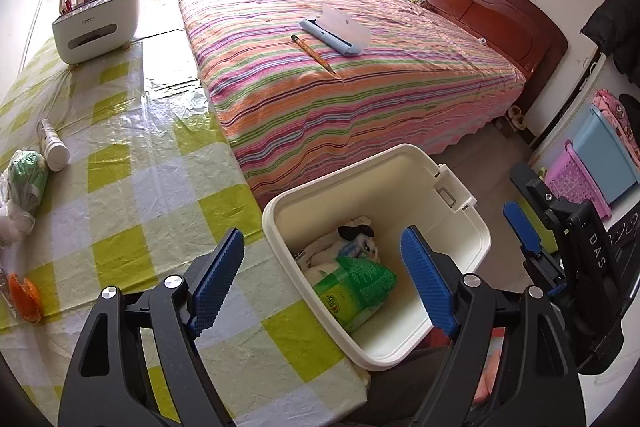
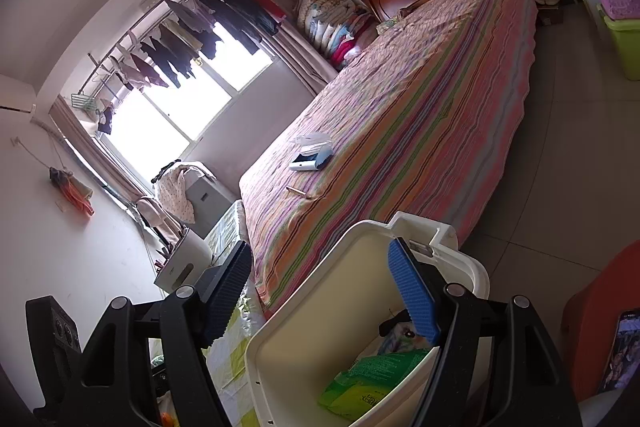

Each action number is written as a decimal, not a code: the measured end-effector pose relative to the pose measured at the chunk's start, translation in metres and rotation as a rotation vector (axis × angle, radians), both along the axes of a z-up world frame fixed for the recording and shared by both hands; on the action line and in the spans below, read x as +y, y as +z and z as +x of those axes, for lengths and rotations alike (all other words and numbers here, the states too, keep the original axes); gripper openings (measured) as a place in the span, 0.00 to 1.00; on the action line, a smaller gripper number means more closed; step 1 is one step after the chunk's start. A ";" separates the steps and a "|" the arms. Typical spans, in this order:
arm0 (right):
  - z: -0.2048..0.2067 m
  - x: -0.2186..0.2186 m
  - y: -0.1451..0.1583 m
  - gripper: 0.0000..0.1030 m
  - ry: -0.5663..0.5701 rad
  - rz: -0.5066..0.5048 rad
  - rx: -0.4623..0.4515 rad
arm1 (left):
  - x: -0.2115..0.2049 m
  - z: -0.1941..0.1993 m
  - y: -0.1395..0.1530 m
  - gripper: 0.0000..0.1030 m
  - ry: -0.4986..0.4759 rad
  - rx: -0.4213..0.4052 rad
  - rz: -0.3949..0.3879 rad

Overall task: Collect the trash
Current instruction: 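Move both open tools back over the table toward the orange and knit hat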

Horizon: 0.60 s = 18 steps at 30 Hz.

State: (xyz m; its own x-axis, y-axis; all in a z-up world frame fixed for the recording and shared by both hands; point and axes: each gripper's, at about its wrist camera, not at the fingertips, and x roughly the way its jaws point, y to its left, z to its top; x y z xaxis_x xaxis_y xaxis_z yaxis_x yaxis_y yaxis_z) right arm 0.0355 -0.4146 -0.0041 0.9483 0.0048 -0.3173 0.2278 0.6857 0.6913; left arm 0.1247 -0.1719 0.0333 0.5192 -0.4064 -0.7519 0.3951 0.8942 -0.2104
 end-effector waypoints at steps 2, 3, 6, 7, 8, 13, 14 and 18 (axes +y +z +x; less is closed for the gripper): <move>0.002 0.002 0.001 0.67 0.005 -0.003 0.000 | 0.014 -0.003 0.003 0.77 0.006 -0.017 0.023; 0.003 0.003 0.002 0.67 0.009 -0.005 0.000 | 0.022 -0.006 0.004 0.77 0.009 -0.026 0.036; 0.005 0.009 0.003 0.67 0.023 -0.015 -0.001 | 0.049 -0.011 0.010 0.79 0.024 -0.044 0.062; 0.007 0.012 0.004 0.67 0.031 -0.019 0.000 | 0.059 -0.013 0.012 0.79 0.029 -0.050 0.069; 0.008 0.015 0.005 0.67 0.039 -0.023 0.001 | 0.070 -0.014 0.014 0.80 0.036 -0.054 0.076; 0.018 0.032 0.010 0.67 0.078 -0.059 0.009 | 0.125 -0.017 0.029 0.82 0.105 -0.094 0.090; 0.020 0.036 0.011 0.67 0.085 -0.067 0.010 | 0.136 -0.016 0.033 0.82 0.120 -0.103 0.090; 0.028 0.052 0.014 0.67 0.120 -0.090 0.017 | 0.179 -0.011 0.044 0.82 0.185 -0.135 0.082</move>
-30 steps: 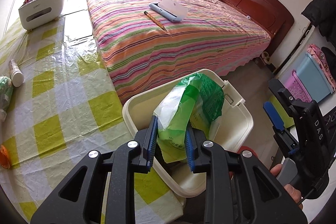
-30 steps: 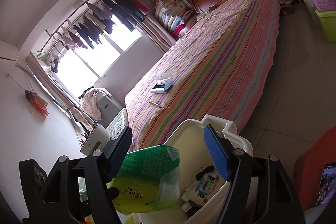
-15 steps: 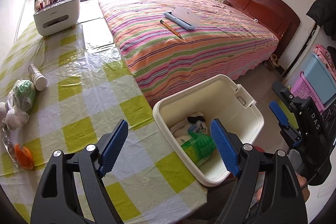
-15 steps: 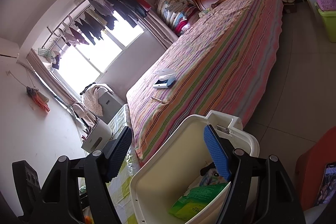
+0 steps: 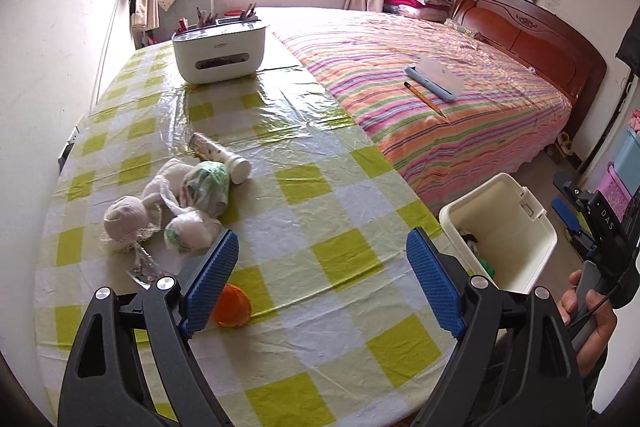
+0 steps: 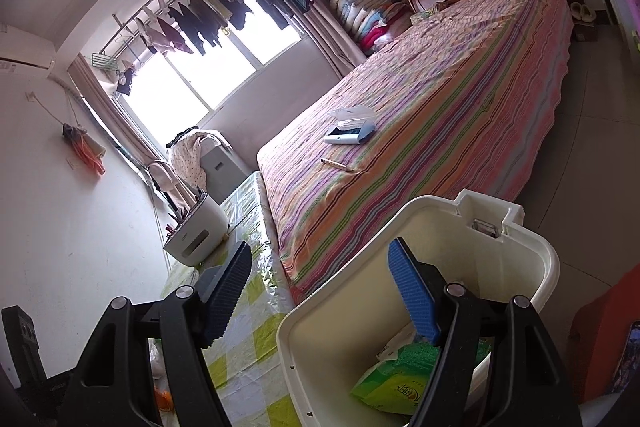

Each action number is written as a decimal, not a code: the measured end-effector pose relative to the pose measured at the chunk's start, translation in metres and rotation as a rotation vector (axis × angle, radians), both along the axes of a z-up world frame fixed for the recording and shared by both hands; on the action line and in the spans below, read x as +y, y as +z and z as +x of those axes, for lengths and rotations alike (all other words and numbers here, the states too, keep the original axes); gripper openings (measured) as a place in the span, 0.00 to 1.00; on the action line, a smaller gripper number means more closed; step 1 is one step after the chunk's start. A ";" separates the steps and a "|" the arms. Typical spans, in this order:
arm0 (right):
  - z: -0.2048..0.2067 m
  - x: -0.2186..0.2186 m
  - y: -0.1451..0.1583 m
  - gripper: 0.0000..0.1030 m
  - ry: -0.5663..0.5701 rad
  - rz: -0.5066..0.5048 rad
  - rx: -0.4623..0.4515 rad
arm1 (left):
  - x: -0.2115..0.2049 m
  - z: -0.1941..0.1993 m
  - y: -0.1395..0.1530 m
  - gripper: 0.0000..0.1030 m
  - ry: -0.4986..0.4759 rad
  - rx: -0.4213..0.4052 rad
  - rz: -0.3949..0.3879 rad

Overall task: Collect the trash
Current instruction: 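Move both open tools back over the table toward the orange and knit hat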

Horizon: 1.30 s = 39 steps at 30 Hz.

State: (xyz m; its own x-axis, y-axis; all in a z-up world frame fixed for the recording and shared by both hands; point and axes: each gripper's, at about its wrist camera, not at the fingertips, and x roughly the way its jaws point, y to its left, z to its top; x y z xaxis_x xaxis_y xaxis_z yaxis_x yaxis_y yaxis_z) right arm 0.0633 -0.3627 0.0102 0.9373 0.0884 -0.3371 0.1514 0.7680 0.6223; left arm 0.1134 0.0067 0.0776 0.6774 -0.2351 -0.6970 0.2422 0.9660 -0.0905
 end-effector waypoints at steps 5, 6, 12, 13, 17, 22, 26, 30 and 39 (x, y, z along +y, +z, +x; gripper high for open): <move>0.008 0.021 0.005 0.67 0.034 -0.048 0.006 | 0.056 0.007 0.009 0.82 0.115 -0.063 -0.058; 0.011 0.025 0.005 0.67 0.041 -0.056 0.009 | 0.067 0.009 0.008 0.82 0.138 -0.060 -0.078; 0.023 0.051 0.007 0.67 0.097 -0.090 0.030 | 0.119 0.018 0.004 0.82 0.231 0.014 -0.199; 0.025 0.056 0.008 0.67 0.108 -0.099 0.031 | 0.125 0.019 0.003 0.82 0.236 0.025 -0.208; 0.032 0.077 0.010 0.67 0.161 -0.127 0.033 | 0.140 0.019 -0.006 0.82 0.263 0.055 -0.193; 0.040 0.108 0.011 0.67 0.265 -0.154 0.040 | 0.152 0.022 -0.019 0.82 0.287 0.101 -0.174; 0.047 0.142 0.011 0.67 0.385 -0.186 0.053 | 0.159 0.028 -0.031 0.82 0.302 0.175 -0.210; 0.053 0.174 0.006 0.67 0.505 -0.209 0.084 | 0.165 0.030 -0.041 0.82 0.310 0.242 -0.273; 0.072 0.246 -0.015 0.67 0.758 -0.225 0.175 | 0.170 0.035 -0.064 0.82 0.351 0.363 -0.287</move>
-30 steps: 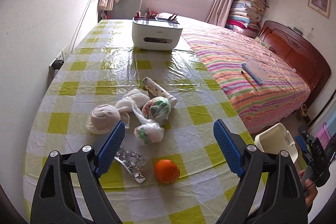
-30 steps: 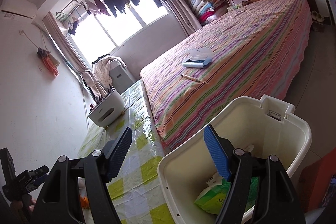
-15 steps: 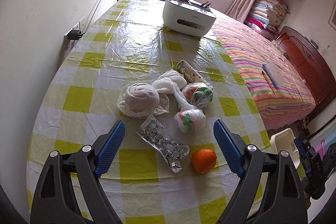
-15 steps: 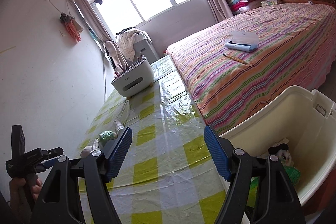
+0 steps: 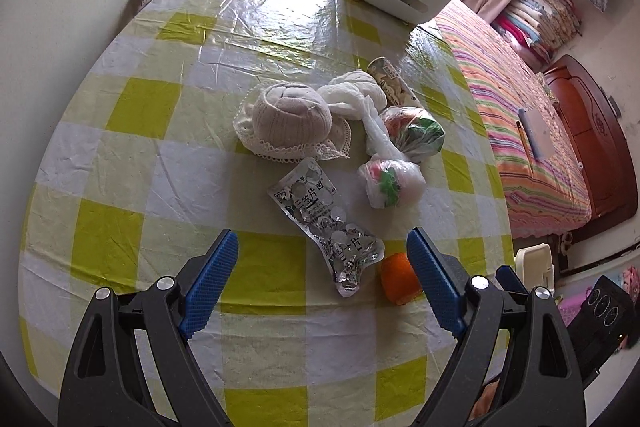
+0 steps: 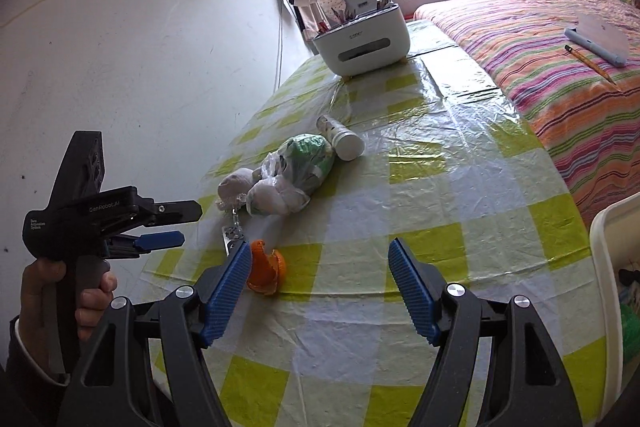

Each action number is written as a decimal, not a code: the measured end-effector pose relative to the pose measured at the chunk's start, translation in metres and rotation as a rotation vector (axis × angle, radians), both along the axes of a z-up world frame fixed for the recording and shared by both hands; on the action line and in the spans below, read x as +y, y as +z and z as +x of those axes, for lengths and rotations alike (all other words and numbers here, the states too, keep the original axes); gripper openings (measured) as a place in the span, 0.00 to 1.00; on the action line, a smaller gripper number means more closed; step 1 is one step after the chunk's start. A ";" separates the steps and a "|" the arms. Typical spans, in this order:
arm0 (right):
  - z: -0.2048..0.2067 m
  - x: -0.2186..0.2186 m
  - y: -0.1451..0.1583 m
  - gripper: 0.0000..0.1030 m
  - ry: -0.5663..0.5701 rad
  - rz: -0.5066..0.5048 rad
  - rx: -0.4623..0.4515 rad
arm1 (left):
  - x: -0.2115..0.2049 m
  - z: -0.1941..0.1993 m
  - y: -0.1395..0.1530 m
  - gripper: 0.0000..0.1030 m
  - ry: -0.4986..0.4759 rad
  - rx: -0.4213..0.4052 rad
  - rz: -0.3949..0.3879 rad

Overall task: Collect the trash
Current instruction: 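Move both open tools back over the table toward the orange and knit hat, then grasp the knit hat with the left tool while the right tool grasps the orange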

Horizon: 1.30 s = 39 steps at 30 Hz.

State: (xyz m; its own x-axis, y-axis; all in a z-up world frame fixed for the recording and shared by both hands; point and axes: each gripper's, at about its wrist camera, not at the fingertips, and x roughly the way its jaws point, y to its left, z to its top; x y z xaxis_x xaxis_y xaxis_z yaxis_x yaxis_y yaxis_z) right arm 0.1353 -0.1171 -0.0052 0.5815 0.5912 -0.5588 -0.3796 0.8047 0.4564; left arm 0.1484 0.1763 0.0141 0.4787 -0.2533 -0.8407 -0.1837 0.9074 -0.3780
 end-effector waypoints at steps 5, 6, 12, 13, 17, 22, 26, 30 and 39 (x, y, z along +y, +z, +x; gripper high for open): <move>0.012 0.037 -0.010 0.67 0.099 -0.034 0.056 | -0.001 0.002 -0.003 0.82 0.003 0.028 -0.007; 0.013 0.043 -0.012 0.67 0.113 -0.049 0.059 | 0.000 0.002 -0.002 0.82 0.008 0.027 -0.011; 0.021 0.076 -0.022 0.67 0.167 -0.159 0.075 | 0.012 0.014 0.017 0.82 0.058 -0.031 0.025; 0.022 0.080 -0.024 0.67 0.166 -0.177 0.074 | 0.015 0.017 0.019 0.82 0.068 -0.035 0.026; 0.023 0.086 -0.026 0.67 0.169 -0.209 0.070 | 0.024 0.032 0.023 0.82 0.090 -0.047 0.037; 0.021 0.084 -0.026 0.56 0.170 -0.221 0.064 | 0.033 0.051 0.016 0.82 0.097 -0.034 0.051; 0.022 0.086 -0.026 0.40 0.200 -0.203 0.070 | 0.031 0.063 0.006 0.82 0.078 -0.004 0.062; 0.015 0.091 -0.024 0.29 0.214 -0.217 0.042 | 0.024 0.070 -0.001 0.82 0.046 0.005 0.087; 0.016 0.072 -0.025 0.28 0.160 -0.141 0.074 | 0.018 0.077 -0.015 0.66 0.026 0.018 0.081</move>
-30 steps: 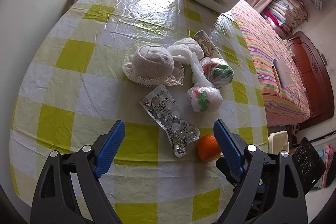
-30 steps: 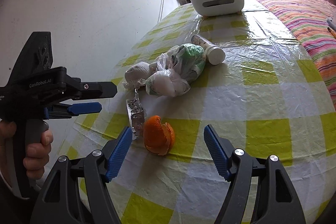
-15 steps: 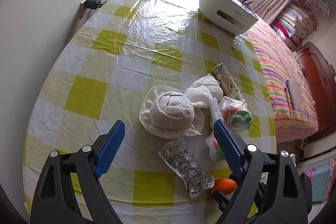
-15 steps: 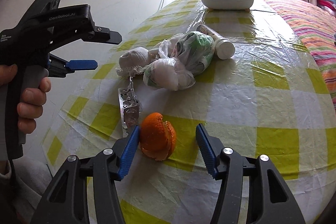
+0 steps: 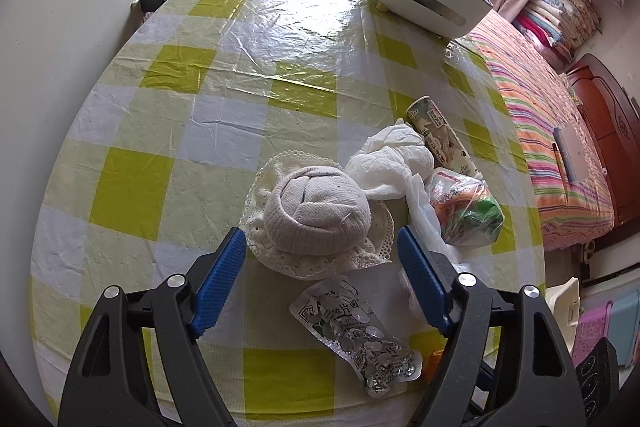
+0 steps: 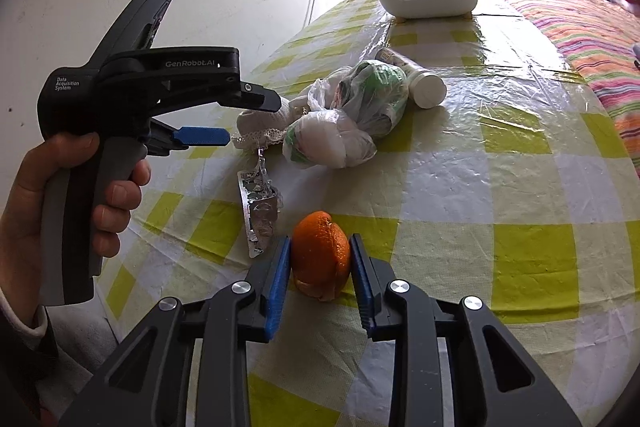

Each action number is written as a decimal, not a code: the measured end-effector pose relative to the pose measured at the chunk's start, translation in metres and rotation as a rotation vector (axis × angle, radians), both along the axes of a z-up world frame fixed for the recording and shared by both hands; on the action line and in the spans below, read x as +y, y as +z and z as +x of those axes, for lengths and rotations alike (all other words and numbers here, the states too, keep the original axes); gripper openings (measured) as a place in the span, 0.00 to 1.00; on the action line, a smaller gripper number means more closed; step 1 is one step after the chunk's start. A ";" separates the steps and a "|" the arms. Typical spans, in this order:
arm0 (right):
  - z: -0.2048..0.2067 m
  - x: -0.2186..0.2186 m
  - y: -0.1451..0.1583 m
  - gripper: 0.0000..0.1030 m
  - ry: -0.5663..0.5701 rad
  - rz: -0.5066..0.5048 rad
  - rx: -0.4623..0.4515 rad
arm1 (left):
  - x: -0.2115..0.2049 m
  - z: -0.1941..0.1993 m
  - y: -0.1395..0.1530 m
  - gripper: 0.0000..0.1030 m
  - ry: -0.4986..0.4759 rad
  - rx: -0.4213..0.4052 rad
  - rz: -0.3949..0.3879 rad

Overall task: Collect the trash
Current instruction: 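Grasp the knit hat with the left tool while the right tool grasps the orange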

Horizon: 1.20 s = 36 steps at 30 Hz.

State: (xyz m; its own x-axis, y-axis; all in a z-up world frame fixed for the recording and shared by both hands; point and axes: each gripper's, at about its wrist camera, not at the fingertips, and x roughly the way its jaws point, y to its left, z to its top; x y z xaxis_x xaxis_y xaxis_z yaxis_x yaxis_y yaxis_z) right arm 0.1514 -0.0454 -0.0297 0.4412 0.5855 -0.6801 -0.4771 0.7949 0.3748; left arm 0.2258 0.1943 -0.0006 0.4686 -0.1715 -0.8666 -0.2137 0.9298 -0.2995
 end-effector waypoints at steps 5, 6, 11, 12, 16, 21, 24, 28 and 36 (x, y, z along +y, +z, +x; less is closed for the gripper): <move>-0.003 -0.011 0.006 0.28 -0.028 0.042 -0.016 | 0.000 0.005 -0.008 0.50 -0.007 0.031 -0.001; -0.003 -0.013 0.008 0.28 -0.032 0.049 -0.020 | 0.000 0.005 -0.008 0.49 -0.007 0.030 -0.003; -0.007 -0.022 0.012 0.28 -0.050 0.079 -0.033 | 0.000 0.003 -0.002 0.45 0.000 0.013 -0.024; -0.008 -0.024 0.013 0.28 -0.052 0.084 -0.034 | 0.000 0.002 0.001 0.44 0.004 0.004 -0.019; -0.012 -0.031 0.016 0.28 -0.069 0.095 -0.047 | 0.000 -0.004 0.015 0.44 0.022 -0.047 -0.004; -0.015 -0.038 0.017 0.28 -0.095 0.103 -0.058 | -0.004 -0.012 0.029 0.44 0.021 -0.099 0.003; -0.017 -0.041 0.018 0.28 -0.105 0.105 -0.066 | -0.010 -0.017 0.037 0.44 0.010 -0.129 0.014; -0.019 -0.046 0.021 0.28 -0.113 0.110 -0.080 | -0.016 -0.026 0.048 0.44 0.005 -0.173 0.010; -0.027 -0.067 0.033 0.28 -0.144 0.146 -0.123 | -0.035 -0.042 0.070 0.44 -0.025 -0.258 -0.034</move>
